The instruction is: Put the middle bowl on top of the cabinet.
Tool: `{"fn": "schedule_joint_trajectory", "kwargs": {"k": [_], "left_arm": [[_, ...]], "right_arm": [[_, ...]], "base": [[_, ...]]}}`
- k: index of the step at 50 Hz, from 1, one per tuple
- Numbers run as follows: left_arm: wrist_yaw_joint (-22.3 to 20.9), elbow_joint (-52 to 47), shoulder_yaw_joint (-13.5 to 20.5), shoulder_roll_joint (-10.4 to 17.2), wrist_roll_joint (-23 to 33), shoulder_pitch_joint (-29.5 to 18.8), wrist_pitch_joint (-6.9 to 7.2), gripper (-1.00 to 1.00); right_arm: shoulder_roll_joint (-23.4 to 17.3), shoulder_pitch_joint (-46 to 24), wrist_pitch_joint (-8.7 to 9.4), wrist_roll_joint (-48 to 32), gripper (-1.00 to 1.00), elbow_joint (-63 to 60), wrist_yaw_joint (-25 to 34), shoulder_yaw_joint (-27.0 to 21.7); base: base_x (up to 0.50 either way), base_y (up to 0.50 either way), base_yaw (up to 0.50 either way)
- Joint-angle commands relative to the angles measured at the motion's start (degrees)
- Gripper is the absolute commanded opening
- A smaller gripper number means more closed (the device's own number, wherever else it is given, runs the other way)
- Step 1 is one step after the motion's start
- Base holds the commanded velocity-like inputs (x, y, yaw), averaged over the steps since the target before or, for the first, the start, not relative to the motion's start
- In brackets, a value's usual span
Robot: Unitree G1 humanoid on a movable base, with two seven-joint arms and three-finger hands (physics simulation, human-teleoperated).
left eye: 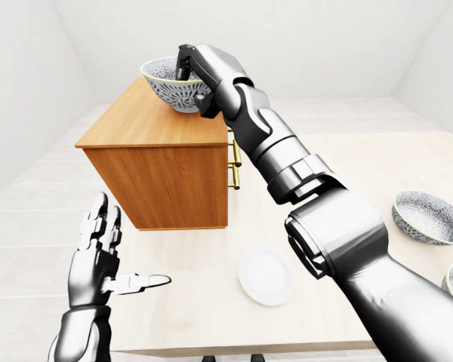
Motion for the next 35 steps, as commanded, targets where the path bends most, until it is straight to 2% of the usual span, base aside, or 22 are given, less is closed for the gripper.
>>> {"fn": "schedule_joint_trajectory", "kwargs": {"k": [1,3,5,10,12,13,15,21,22,23,26,29,30,31,33,34,35], "left_arm": [[0.50,0.49,-0.41,0.38,-0.14,-0.68,0.52,1.00],[0.74,0.85,-0.40,0.58,-0.08,-1.08,0.72,1.00],[0.84,0.57,-0.30,0.67,-0.36,-1.06,1.01,1.00],[0.97,1.34,-0.58,0.77,-0.08,-1.17,0.30,1.00],[1.02,2.26,-0.57,1.00,-0.23,-1.70,0.26,1.00],[0.45,2.90,-0.82,1.40,-0.86,-2.12,1.40,1.00],[0.80,4.27,-0.70,2.01,-1.12,-3.64,2.47,1.00],[1.65,5.94,-1.08,2.53,-0.87,-4.58,1.88,1.00],[1.72,6.41,-1.20,2.71,-0.90,-4.89,2.06,1.00],[0.94,7.03,-1.65,3.25,-1.53,-5.23,3.50,1.00],[1.16,7.49,-1.59,3.76,-2.01,-5.91,3.50,1.00],[1.70,7.81,-1.96,3.79,-1.64,-6.05,3.50,1.00],[1.73,7.84,-1.99,3.81,-1.65,-6.05,3.50,1.00],[1.85,8.85,-2.29,3.94,-1.24,-6.42,3.50,1.00],[1.92,9.60,-2.41,4.10,-1.28,-6.71,3.50,1.00],[2.10,10.57,-2.50,4.26,-1.07,-7.12,3.43,1.00],[2.20,11.04,-2.54,4.36,-1.05,-7.28,3.16,1.00]], "right_arm": [[-0.26,0.34,0.00,-2.26,-0.81,-0.10,-1.03,-0.48],[-0.22,0.30,0.00,-2.16,-0.75,-0.07,-1.07,-0.61],[-0.11,0.40,0.00,-2.20,-0.54,-0.02,-0.94,-0.50],[-0.04,0.54,0.00,-2.25,-0.47,0.31,-1.05,-0.46],[0.07,0.68,0.00,-2.09,-0.32,0.32,-0.94,-0.59],[0.04,0.89,0.00,-2.32,-0.25,0.46,-1.19,-0.38],[-0.19,0.93,0.00,-2.59,-0.15,0.77,-1.24,-0.21],[-0.52,0.70,0.00,-2.50,0.14,0.84,-1.11,-0.56],[-0.59,0.78,0.00,-2.65,0.21,0.92,-1.15,-0.43],[-0.67,0.77,0.00,-2.57,0.23,0.86,-1.15,-0.57],[-0.77,0.74,0.00,-2.60,0.25,0.87,-1.02,-0.60],[-0.93,0.40,0.00,-2.48,0.59,0.81,-0.75,-0.80],[-0.93,0.41,0.00,-2.48,0.59,0.81,-0.76,-0.80],[-0.87,0.43,0.00,-2.51,0.83,0.80,-0.80,-0.76],[-0.84,0.46,0.00,-2.55,0.84,0.76,-0.85,-0.73],[-0.78,0.61,0.00,-2.69,1.00,0.67,-0.89,-0.56],[-0.76,0.62,0.00,-2.63,1.00,0.59,-0.88,-0.64]], "base": [[0.00,0.00,0.00],[0.00,0.00,0.00],[0.01,0.00,0.00],[0.00,0.00,0.00],[0.00,0.00,0.00],[0.00,0.00,0.00],[0.00,0.00,0.00],[0.00,0.00,0.00],[0.00,0.00,0.00],[0.00,0.00,0.00],[0.00,0.00,0.00],[0.00,0.00,0.00],[0.00,0.00,0.00],[0.00,0.00,0.00],[0.00,0.00,0.00],[0.00,0.00,0.00],[0.00,0.00,0.00]]}}
